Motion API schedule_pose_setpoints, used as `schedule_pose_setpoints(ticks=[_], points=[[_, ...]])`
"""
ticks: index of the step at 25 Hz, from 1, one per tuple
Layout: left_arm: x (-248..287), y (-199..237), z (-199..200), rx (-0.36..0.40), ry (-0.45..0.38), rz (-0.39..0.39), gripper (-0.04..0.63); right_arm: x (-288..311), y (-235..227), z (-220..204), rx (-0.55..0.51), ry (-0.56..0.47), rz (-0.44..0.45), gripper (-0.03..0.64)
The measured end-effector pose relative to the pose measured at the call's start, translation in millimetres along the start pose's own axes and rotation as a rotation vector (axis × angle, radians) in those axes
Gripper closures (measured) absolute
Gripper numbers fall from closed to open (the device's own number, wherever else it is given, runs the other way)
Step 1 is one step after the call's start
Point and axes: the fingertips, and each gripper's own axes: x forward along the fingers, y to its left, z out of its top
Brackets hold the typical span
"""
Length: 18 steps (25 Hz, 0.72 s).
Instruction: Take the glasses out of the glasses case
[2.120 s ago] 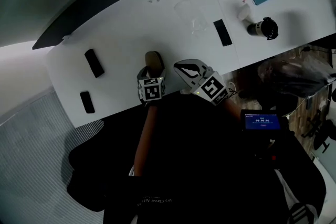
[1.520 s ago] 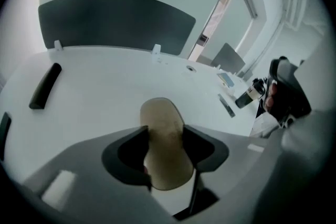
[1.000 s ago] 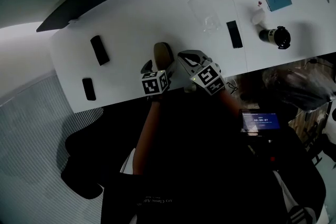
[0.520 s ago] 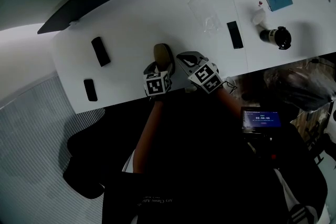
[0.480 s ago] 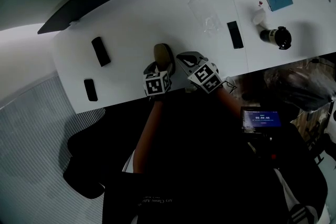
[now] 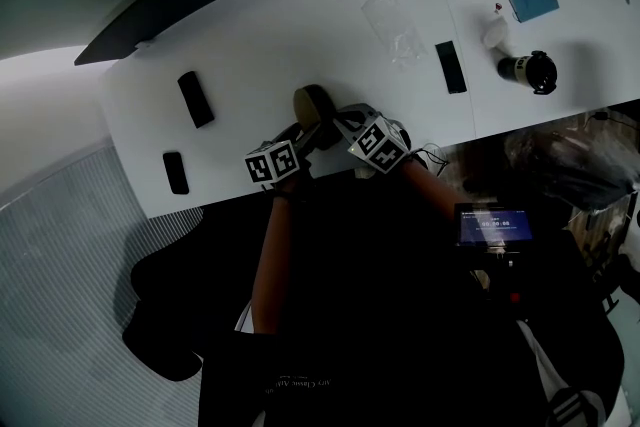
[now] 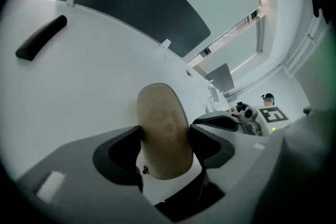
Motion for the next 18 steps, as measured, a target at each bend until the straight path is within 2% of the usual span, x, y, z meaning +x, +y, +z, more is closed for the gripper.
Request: schedule_pose_setpoints(ticks=[3,8,11,14,16,18], points=[[-3,6,-2,-0.042,-0.026,-0.059,0.295,12,-1,-11,-0.052,0.054,-0.020,0.611],[-12,16,-9,-0.079,-0.035,-0.095,0.295,23,-13,-28,-0.032,0.123,-0.065,0.609],[-18,16,-9,-0.096,-0.047,-0.105,0.299,20,-17,-21,-0.064,0.098,-0.106,0.611],[-19,18,-10,-0.083,-0.051,-0.110,0.301,19,5,3,-0.126,0.030,-0.046,0.611],[-19,20,-9,-0.080,-0.056,-0.112,0.301,28,20,4,-0.184,0.052,-0.009,0.611],[-19,20,-9,-0.094,-0.066,-0.133,0.318,36,22,-10,-0.229,0.116,-0.030,0.610]])
